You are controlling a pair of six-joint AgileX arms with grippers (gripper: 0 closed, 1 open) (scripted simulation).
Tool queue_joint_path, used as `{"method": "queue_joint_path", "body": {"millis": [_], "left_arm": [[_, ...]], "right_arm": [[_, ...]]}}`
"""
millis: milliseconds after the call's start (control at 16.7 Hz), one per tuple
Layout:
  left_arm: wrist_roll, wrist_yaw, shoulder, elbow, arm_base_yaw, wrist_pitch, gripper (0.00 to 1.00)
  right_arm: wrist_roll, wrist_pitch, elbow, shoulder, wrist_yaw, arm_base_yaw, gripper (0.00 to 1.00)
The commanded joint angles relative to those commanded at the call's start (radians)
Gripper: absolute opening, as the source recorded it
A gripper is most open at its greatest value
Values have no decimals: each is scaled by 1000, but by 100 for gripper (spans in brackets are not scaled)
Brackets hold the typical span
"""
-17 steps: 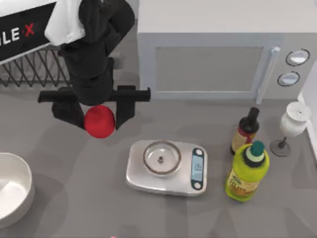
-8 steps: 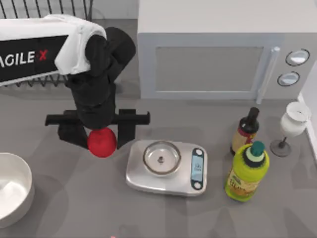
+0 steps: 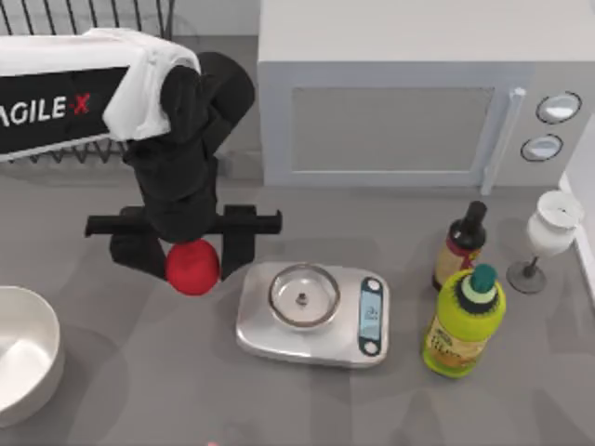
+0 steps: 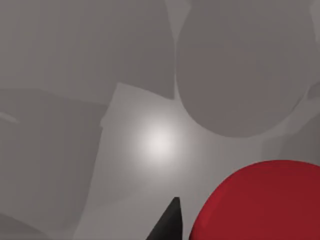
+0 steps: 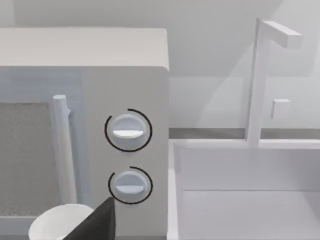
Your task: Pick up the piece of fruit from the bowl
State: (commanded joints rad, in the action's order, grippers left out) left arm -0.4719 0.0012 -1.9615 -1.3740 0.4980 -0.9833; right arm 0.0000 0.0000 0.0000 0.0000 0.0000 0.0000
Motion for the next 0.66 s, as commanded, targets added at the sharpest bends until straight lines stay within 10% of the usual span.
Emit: {"method": "queue_joint_path", "body": {"millis": [300,660], "left_arm": [[0,0,0,0,0,0,98],[0,0,0,0,0,0,100]], "right_arm": [[0,0,0,0,0,0,100],[0,0,0,0,0,0,100]]}}
